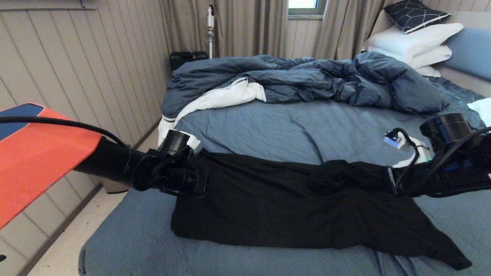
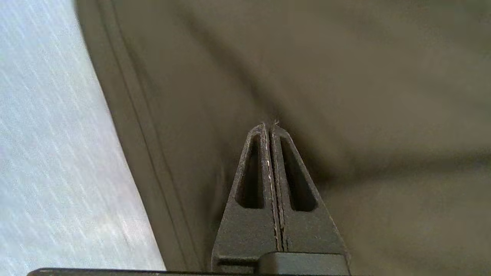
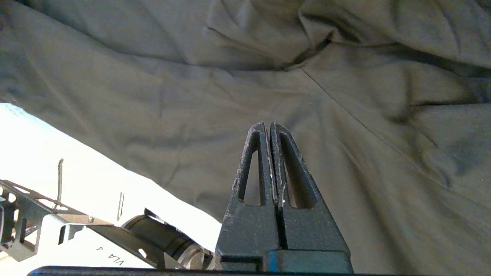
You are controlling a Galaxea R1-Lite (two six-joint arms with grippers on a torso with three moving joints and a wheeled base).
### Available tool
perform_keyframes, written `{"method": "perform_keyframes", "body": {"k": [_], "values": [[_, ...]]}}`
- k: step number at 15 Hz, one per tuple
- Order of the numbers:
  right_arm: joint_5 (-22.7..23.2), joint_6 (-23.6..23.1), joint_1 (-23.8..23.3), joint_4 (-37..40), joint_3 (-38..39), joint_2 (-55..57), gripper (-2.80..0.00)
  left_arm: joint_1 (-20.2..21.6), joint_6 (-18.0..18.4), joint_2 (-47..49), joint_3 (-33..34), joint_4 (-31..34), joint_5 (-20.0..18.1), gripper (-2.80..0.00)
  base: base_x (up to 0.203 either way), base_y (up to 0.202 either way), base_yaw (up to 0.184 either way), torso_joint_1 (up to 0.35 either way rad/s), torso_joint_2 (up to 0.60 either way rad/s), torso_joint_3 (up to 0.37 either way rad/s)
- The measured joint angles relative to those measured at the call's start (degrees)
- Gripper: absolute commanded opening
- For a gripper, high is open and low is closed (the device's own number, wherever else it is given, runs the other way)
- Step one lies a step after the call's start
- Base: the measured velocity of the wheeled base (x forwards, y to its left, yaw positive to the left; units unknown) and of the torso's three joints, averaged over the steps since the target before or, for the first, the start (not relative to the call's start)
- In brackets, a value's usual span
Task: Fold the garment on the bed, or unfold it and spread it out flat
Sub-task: Unford the black T-shirt
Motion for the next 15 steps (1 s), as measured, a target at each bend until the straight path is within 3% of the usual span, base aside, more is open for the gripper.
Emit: {"method": "perform_keyframes", "body": {"k": [3, 6, 9, 13, 14, 15], "values": [[0.0, 0.0, 0.0, 0.0, 0.3, 0.2, -2.8, -0.1, -0.3, -1.8, 1.6, 1.0, -0.2, -2.8, 0.0, 0.0, 0.0, 0.0, 0.0, 0.0], [0.0, -0.3, -0.1, 0.0, 0.5, 0.2, -2.8, -1.0, -1.2, -6.0, 1.6, 7.7, -1.0, -2.8, 0.0, 0.0, 0.0, 0.0, 0.0, 0.0], [-0.1, -0.8, -0.2, -0.1, 0.5, 0.4, -2.8, -4.5, -5.1, -10.9, 2.1, 15.4, -3.9, -2.8, 0.0, 0.0, 0.0, 0.0, 0.0, 0.0], [0.0, -0.9, -0.3, -0.1, 0.4, 0.5, -2.8, -5.8, -5.1, -11.7, 2.1, 12.5, -4.4, -2.8, 0.0, 0.0, 0.0, 0.0, 0.0, 0.0], [0.0, -0.9, -0.4, -0.1, 0.4, 0.5, -2.8, -5.9, -3.7, -11.7, 2.9, 10.9, -4.1, 0.0, 0.0, 0.0, 0.0, 0.0, 0.0, 0.0], [0.0, -0.9, -0.5, -0.1, 0.4, 0.5, -2.8, -5.9, -1.7, -11.7, 3.6, 9.5, -3.6, 0.0, 0.0, 0.0, 0.0, 0.0, 0.0, 0.0]]}}
